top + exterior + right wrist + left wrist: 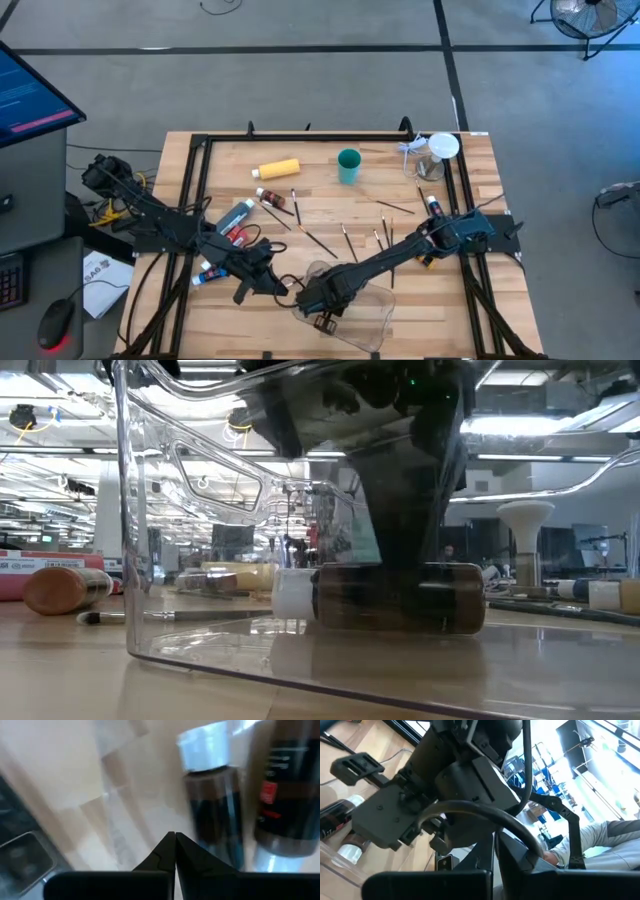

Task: Pick & Place Paint Supplies
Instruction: Put the black paint bottle into the transparent bin, then put the gold paint brush into the green cup

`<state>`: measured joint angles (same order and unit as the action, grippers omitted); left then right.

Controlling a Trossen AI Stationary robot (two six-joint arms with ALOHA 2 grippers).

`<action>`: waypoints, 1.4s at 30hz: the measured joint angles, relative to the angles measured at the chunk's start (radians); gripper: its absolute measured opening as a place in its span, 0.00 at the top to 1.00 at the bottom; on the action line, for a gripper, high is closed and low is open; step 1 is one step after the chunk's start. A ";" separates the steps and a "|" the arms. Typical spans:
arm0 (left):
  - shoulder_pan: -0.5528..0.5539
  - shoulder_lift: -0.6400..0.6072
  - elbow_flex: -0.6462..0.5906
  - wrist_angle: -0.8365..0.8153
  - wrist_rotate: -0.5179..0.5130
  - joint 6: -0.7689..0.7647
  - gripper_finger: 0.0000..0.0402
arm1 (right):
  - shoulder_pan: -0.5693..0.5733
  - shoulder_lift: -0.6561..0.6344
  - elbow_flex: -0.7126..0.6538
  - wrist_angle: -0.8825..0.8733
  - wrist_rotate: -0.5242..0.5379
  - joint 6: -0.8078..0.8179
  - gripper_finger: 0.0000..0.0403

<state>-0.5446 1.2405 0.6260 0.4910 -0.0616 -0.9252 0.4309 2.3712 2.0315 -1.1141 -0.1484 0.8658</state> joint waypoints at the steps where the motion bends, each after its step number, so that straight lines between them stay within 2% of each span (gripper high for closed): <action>1: 0.000 0.000 0.000 0.002 0.000 0.000 1.00 | -0.004 0.007 0.001 0.010 0.000 0.004 1.00; 12: -0.001 0.000 -0.001 0.004 0.001 -0.004 1.00 | -0.014 0.022 0.002 0.015 0.097 0.026 1.00; 21: -0.001 0.000 -0.001 0.008 0.006 -0.005 1.00 | 0.006 0.024 0.088 -0.036 0.095 0.024 1.00; 33: -0.001 0.000 -0.001 0.004 0.000 -0.006 1.00 | 0.033 0.024 0.142 -0.293 0.063 0.052 1.00; 42: -0.001 0.000 -0.001 0.006 0.000 -0.007 1.00 | 0.010 -0.010 0.140 -0.271 0.095 0.021 1.00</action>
<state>-0.5451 1.2407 0.6254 0.4966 -0.0616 -0.9318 0.4408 2.3610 2.1719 -1.3852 -0.0535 0.8864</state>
